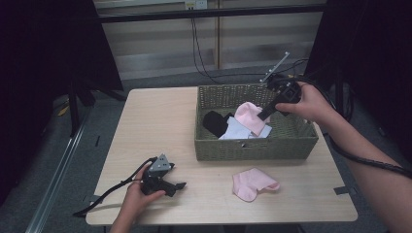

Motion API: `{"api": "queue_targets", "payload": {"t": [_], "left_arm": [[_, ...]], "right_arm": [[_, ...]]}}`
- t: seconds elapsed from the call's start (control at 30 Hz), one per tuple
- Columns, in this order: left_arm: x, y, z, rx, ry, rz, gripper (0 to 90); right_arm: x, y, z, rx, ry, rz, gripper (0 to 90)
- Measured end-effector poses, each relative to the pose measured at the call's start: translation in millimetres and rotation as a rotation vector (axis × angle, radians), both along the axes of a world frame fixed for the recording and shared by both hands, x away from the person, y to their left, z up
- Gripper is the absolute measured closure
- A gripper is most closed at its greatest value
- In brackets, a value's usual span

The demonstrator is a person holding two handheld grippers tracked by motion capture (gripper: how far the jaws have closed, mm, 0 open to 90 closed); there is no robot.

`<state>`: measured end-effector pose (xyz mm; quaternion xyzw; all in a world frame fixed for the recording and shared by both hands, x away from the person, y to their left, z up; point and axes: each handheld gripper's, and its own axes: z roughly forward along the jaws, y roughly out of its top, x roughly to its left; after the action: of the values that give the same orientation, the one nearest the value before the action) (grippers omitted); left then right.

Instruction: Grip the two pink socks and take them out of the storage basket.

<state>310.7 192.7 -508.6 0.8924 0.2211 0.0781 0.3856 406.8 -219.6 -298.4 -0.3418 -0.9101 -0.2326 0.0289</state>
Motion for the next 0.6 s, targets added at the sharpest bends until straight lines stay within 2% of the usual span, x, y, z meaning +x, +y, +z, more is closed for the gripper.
{"api": "queue_targets", "payload": {"t": [0.6], "left_arm": [[0.0,0.0,0.0,0.0,0.0,0.0,12.9]], "right_arm": [[-27.4,7.5,7.1,0.026,-0.012,0.072,84.0]]}}
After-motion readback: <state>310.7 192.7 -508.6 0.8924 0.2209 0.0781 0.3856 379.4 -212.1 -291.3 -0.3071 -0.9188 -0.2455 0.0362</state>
